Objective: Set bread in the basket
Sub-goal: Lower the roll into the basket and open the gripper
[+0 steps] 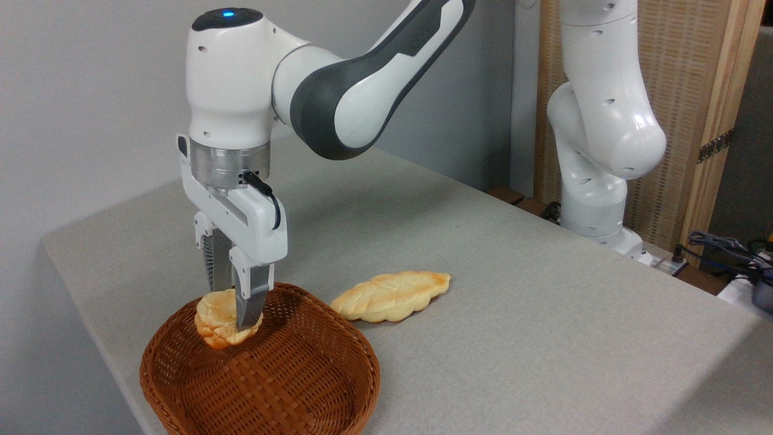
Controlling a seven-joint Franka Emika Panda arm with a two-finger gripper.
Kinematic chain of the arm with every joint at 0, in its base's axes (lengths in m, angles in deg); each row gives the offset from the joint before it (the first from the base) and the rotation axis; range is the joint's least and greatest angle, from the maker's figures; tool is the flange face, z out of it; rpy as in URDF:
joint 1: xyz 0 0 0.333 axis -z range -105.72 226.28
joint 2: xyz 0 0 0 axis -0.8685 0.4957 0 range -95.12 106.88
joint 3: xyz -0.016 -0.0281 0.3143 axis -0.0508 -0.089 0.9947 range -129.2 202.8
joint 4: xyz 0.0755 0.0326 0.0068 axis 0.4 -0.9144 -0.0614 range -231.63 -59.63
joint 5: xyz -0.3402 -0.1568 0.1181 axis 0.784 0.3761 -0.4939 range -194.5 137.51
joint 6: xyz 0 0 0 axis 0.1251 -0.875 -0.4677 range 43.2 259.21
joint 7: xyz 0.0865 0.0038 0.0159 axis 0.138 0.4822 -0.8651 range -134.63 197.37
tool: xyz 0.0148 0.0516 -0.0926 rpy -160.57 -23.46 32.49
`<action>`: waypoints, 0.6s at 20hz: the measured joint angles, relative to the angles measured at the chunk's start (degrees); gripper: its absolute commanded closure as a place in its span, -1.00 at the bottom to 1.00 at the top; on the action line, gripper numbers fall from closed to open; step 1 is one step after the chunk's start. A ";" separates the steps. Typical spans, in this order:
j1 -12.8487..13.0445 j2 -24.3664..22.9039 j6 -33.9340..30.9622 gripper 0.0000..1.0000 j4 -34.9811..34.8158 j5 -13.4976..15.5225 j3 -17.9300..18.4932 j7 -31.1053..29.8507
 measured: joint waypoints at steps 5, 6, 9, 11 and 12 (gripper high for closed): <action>-0.01 -0.51 -0.06 -1.00 0.13 0.00 0.00 -0.01; -0.02 -0.71 -0.08 -1.00 0.13 0.00 0.00 -0.01; -0.03 -0.97 -0.09 -1.00 0.13 0.00 0.00 -0.01; -0.07 -1.06 -0.22 -1.00 0.13 0.00 0.02 -0.01; -0.08 -1.29 -0.71 -1.00 0.13 0.00 0.05 -0.01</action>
